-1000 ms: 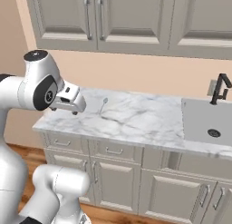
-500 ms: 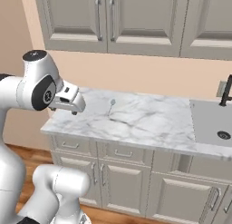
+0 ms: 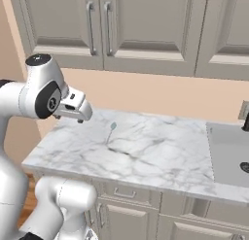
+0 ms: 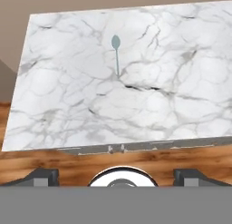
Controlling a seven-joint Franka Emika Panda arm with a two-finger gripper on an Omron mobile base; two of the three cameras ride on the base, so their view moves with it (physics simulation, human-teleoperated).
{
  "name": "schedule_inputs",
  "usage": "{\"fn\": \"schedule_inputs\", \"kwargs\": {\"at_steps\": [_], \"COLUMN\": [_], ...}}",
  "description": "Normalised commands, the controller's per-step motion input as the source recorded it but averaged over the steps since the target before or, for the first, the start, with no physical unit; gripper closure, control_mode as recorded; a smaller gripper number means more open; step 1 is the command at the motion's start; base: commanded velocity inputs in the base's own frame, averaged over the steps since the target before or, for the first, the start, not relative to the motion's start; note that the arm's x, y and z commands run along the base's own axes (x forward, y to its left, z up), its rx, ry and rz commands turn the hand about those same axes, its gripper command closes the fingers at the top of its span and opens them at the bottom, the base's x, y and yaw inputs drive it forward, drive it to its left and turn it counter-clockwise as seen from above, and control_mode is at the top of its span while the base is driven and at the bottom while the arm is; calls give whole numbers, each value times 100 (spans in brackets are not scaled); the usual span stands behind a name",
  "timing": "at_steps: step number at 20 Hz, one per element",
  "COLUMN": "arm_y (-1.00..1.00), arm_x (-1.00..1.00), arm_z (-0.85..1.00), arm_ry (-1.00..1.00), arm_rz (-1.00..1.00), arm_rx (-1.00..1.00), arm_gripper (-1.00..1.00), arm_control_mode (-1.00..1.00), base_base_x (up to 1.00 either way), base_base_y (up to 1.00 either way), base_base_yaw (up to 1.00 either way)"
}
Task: Organize the utensils by type. Pick up the wooden spoons from the counter and place them in the open cabinet. Then pick up the metallic utensils from the counter and place them in the open drawer.
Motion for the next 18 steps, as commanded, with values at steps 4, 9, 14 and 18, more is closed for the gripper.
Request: {"fn": "schedule_inputs", "kwargs": {"at_steps": [4,9,14,18], "arm_y": [0,0,0,0], "arm_x": [0,0,0,0], "arm_z": [0,0,0,0], "arm_ry": [0,0,0,0], "arm_rz": [0,0,0,0], "arm_rx": [0,0,0,0], "arm_gripper": [-100,-100,-100,-100], "arm_control_mode": [100,100,100,100], "base_base_x": [24,35,75,22], "base_base_y": [0,0,0,0], "base_base_yaw": [0,0,0,0]}}
